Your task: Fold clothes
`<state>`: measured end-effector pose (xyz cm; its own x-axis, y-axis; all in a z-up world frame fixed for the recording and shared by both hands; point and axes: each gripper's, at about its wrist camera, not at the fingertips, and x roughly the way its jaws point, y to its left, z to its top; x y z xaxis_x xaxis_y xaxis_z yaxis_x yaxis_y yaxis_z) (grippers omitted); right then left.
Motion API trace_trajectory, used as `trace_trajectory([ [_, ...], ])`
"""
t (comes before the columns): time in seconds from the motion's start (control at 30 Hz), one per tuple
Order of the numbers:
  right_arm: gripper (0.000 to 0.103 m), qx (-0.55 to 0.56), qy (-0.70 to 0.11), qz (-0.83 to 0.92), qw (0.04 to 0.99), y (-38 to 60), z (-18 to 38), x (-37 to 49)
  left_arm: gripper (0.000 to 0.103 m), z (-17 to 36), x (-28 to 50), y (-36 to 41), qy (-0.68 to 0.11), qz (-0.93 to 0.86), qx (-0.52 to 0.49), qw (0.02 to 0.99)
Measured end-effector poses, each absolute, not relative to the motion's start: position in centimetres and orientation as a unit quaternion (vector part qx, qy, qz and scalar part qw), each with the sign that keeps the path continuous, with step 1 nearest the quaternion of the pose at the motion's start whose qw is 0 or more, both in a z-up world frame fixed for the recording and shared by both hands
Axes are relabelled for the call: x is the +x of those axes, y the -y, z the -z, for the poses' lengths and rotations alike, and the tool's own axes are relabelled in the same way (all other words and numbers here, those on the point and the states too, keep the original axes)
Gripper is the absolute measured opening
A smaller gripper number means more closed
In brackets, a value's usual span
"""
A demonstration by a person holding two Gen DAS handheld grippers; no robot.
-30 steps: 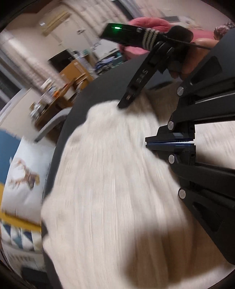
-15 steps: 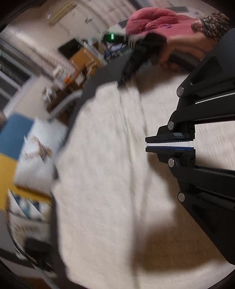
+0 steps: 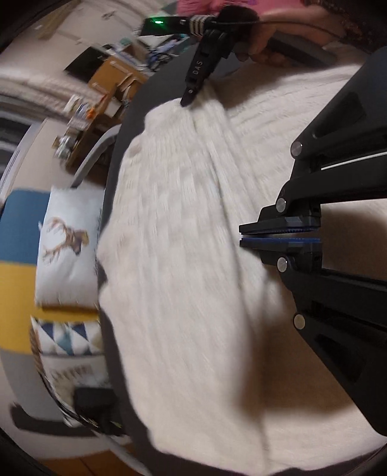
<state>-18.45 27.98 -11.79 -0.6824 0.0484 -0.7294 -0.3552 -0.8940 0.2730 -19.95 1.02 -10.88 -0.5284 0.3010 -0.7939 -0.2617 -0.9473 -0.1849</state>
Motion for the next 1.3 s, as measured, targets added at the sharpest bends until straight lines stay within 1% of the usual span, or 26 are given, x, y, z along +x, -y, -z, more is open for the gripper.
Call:
trace_trajectory([
  [0.07,0.006,-0.382,-0.203,-0.895,0.112,-28.0,11.8,-18.4,0.004,10.5,-19.1,-0.1,0.021,-0.875,-0.464,0.134],
  [0.2,0.006,-0.382,-0.198,-0.895,0.115,-27.8,11.8,-18.4,0.004,8.2,-17.9,-1.0,0.055,-0.887,-0.419,0.185],
  [0.3,0.006,-0.381,-0.201,-0.895,0.113,-27.9,11.8,-18.5,0.005,6.8,-19.5,-3.9,0.028,-0.904,-0.379,0.197],
  [0.4,0.006,-0.379,-0.209,-0.895,0.109,-28.1,11.8,-18.4,0.005,8.0,-23.3,-6.1,-0.004,-0.902,-0.397,0.171],
  [0.47,0.006,-0.378,-0.212,-0.895,0.108,-28.2,11.9,-18.3,0.005,9.8,-25.3,-6.3,-0.019,-0.894,-0.427,0.133],
  [0.5,0.006,-0.378,-0.213,-0.895,0.107,-28.1,11.9,-18.3,0.005,10.6,-25.7,-5.9,-0.011,-0.890,-0.439,0.126],
  [0.6,0.006,-0.378,-0.209,-0.895,0.110,-27.9,11.8,-18.4,0.005,10.9,-25.0,-4.8,0.009,-0.892,-0.430,0.140],
  [0.63,0.006,-0.378,-0.208,-0.895,0.111,-27.9,11.8,-18.4,0.005,10.7,-24.6,-4.7,0.004,-0.893,-0.427,0.142],
  [0.77,0.006,-0.376,-0.216,-0.895,0.107,-28.1,11.8,-18.3,0.005,8.6,-22.7,-2.4,0.012,-0.916,-0.373,0.148],
  [0.83,0.006,-0.374,-0.222,-0.894,0.104,-28.2,11.9,-18.3,0.005,7.9,-22.8,-0.6,0.020,-0.930,-0.349,0.109],
  [0.93,0.006,-0.376,-0.217,-0.895,0.106,-28.1,11.8,-18.3,0.005,9.0,-24.4,2.0,0.050,-0.924,-0.371,0.080],
  [1.03,0.006,-0.379,-0.208,-0.895,0.111,-27.8,11.6,-18.5,0.005,11.4,-25.4,3.4,0.067,-0.909,-0.404,0.077],
  [1.13,0.007,-0.380,-0.207,-0.895,0.110,-27.8,11.6,-18.5,0.005,11.8,-25.2,4.3,0.095,-0.907,-0.401,0.088],
  [1.17,0.009,-0.385,-0.202,-0.894,0.111,-27.7,11.4,-18.6,0.005,11.8,-25.2,4.3,0.097,-0.907,-0.399,0.089],
  [1.3,0.009,-0.416,-0.163,-0.887,0.116,-27.2,10.3,-19.3,0.006,11.9,-24.9,3.3,0.072,-0.912,-0.396,0.077],
])
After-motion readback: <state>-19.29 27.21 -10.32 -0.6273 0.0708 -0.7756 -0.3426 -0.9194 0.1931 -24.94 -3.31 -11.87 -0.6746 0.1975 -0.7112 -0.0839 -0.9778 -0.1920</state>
